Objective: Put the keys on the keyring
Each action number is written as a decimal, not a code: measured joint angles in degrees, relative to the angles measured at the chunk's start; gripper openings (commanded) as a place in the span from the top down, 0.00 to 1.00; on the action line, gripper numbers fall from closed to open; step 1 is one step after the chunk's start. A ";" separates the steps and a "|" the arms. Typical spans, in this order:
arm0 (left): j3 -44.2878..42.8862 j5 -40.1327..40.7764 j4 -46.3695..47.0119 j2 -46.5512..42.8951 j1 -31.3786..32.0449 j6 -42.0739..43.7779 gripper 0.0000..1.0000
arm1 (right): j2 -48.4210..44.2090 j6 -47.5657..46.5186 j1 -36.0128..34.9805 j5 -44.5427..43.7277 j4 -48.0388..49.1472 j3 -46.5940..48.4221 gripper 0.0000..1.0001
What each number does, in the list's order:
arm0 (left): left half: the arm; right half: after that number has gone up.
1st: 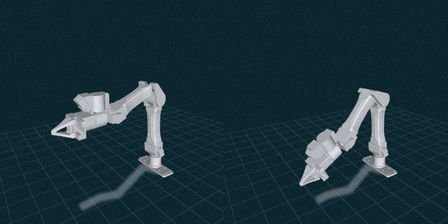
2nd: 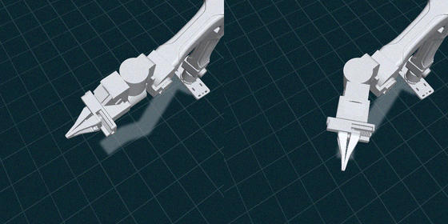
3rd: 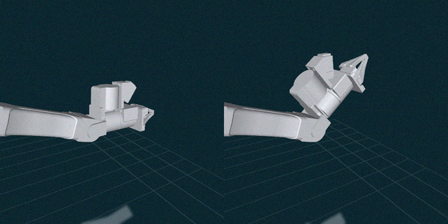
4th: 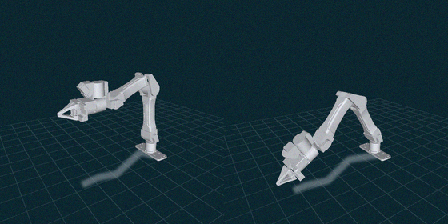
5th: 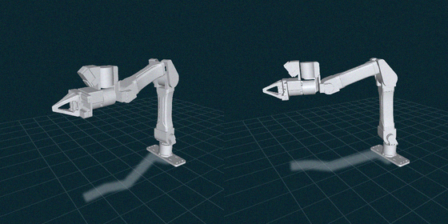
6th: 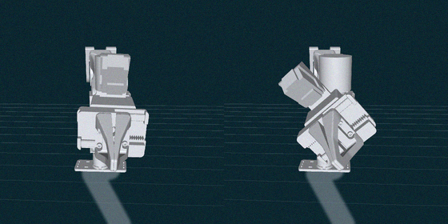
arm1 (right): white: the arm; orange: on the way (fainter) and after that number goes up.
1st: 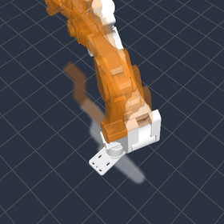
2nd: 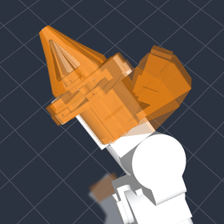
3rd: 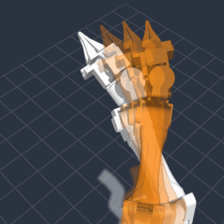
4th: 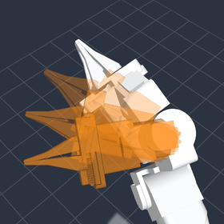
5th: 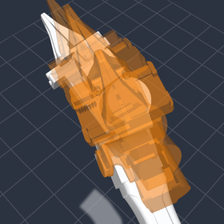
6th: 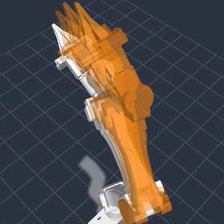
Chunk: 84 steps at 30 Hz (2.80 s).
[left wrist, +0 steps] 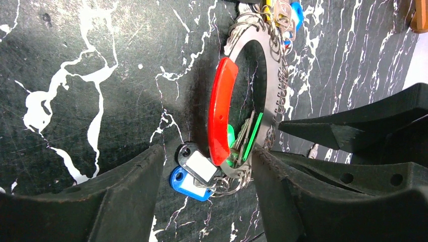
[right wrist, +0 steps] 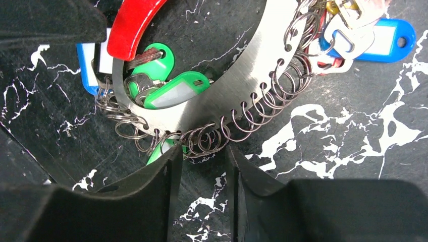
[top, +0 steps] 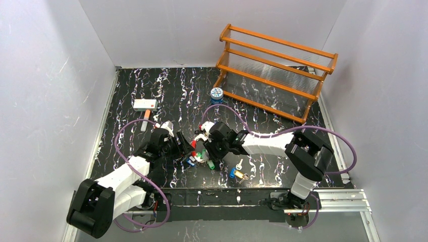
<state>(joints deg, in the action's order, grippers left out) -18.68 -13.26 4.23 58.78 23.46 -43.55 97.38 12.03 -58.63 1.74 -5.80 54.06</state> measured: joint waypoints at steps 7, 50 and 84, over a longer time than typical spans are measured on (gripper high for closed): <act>0.07 0.02 0.09 0.00 0.02 -0.20 0.50 | -0.04 -0.66 -0.37 -0.20 -0.04 0.20 0.79; 0.20 -3.30 10.12 10.38 0.02 -1.44 0.69 | 6.62 4.74 14.27 29.14 4.33 1.22 0.72; -3.30 -0.20 1.11 1.90 3.87 -0.02 0.73 | 0.85 1.22 4.20 17.40 -1.01 0.96 0.87</act>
<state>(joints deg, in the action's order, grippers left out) -21.98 -13.45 5.34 60.69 27.33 -43.57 98.24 13.26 -54.43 19.14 -6.81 55.02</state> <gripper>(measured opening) 0.284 0.139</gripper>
